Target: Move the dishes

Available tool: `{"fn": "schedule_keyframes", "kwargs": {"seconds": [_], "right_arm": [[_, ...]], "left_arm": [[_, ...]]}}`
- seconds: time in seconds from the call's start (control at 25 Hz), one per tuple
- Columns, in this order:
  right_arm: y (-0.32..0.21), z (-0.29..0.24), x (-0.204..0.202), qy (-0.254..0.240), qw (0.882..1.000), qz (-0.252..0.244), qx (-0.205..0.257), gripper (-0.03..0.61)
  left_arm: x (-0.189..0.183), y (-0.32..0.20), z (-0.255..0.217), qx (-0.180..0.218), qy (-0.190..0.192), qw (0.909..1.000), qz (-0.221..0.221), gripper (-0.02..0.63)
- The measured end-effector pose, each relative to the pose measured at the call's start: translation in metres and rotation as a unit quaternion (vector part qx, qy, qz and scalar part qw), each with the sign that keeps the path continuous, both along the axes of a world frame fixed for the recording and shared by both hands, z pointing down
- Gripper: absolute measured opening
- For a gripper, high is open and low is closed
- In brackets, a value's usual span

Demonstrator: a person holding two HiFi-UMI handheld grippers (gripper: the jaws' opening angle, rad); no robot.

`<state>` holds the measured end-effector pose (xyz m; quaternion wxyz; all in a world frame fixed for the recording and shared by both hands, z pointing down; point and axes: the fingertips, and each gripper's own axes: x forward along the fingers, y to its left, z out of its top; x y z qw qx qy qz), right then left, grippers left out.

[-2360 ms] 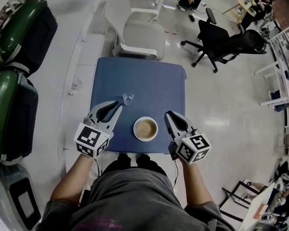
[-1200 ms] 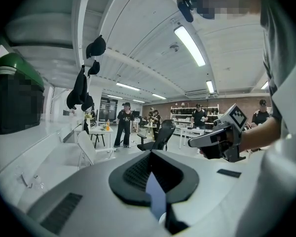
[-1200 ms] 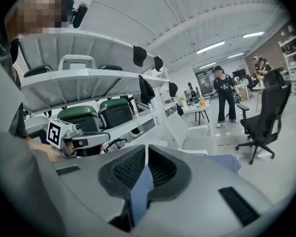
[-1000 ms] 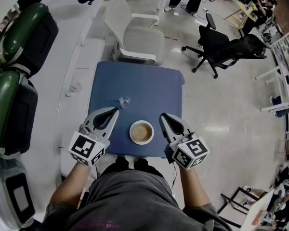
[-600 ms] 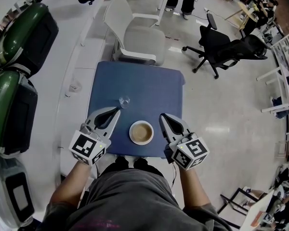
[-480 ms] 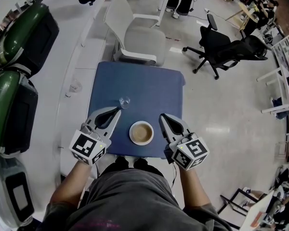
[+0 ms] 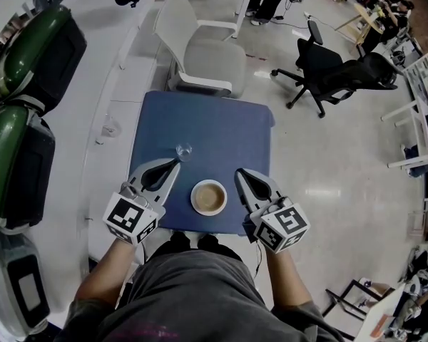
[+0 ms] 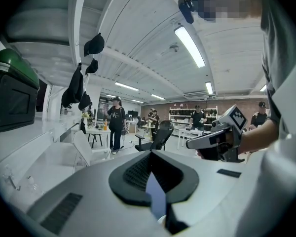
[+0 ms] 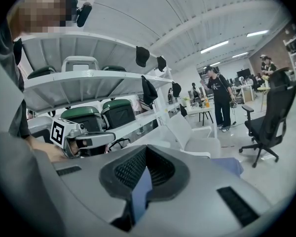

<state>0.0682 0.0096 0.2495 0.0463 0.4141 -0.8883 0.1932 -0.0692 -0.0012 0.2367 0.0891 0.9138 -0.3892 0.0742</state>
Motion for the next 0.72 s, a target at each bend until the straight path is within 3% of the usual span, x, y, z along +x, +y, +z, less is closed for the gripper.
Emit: {"fn": "schedule_keyframes", "kwargs": {"seconds": [0.72], "right_arm": [[-0.005,0.007,0.013,0.01,1.0,-0.015,-0.005,0.005]], "left_arm": [[0.009,-0.005,0.004,-0.004,-0.001,0.9998,-0.019,0.002]]}}
